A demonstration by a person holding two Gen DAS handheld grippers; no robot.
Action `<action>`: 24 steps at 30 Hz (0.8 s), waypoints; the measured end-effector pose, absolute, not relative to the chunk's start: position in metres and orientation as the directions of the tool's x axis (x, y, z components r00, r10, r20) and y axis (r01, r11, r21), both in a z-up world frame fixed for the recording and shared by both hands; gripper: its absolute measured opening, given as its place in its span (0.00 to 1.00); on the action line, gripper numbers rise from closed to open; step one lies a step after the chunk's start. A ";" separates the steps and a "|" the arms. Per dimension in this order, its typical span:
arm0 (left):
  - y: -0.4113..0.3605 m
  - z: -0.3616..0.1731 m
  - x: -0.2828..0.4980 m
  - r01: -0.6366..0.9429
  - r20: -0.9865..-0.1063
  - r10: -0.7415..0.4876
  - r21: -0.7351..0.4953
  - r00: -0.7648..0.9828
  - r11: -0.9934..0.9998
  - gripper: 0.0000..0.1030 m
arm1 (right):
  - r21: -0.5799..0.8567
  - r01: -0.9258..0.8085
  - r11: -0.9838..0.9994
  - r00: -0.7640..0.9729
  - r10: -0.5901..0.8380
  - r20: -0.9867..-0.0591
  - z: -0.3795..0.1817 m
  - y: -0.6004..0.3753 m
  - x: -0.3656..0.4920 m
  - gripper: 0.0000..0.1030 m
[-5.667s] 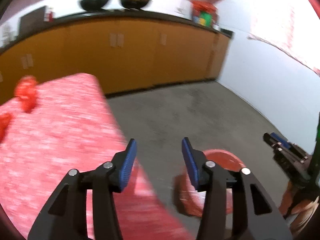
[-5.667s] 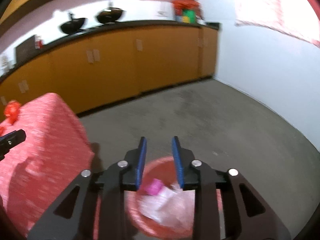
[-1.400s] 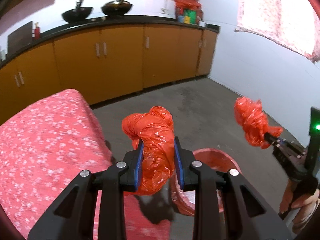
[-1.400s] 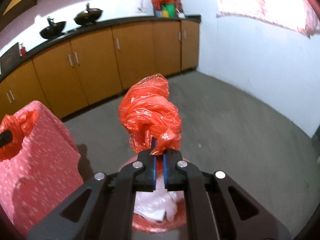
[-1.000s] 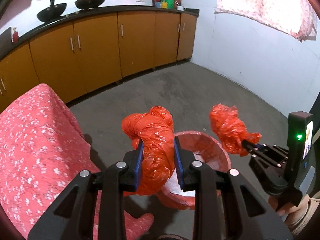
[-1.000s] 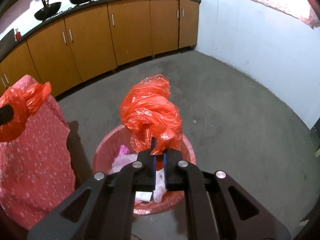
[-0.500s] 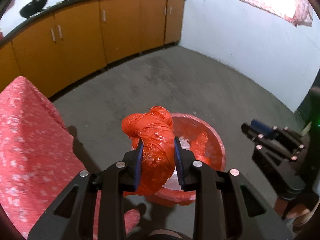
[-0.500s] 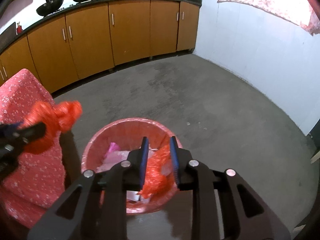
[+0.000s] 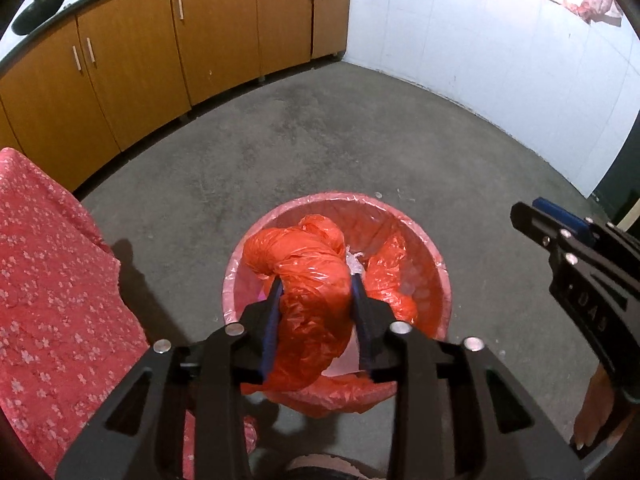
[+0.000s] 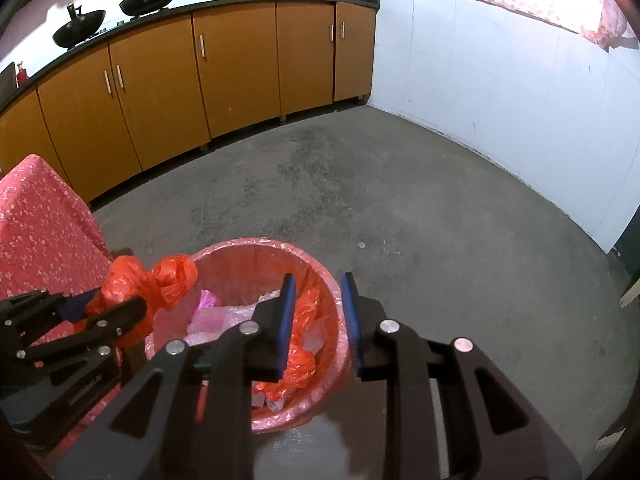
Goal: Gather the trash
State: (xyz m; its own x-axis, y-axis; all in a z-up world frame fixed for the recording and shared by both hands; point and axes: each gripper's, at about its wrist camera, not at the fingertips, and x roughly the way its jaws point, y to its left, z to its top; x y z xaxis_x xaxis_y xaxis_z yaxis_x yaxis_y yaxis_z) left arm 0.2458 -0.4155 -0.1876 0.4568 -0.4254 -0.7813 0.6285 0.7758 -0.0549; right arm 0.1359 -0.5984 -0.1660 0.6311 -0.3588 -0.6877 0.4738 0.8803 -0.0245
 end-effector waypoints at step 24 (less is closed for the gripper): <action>-0.270 -0.077 0.213 0.436 -0.623 -0.430 -0.154 0.654 0.887 0.82 | 0.089 0.386 0.918 0.800 -0.285 -0.528 -0.069 -0.527 0.083 0.96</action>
State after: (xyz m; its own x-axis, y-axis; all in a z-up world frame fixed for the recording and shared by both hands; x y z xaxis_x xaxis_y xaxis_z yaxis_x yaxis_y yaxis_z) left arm 0.2132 -0.2703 -0.0773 0.6536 -0.4297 -0.6231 0.4358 0.8867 -0.1544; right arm 0.0832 -0.5275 -0.0685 0.7998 -0.2852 -0.5281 0.3860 0.9182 0.0887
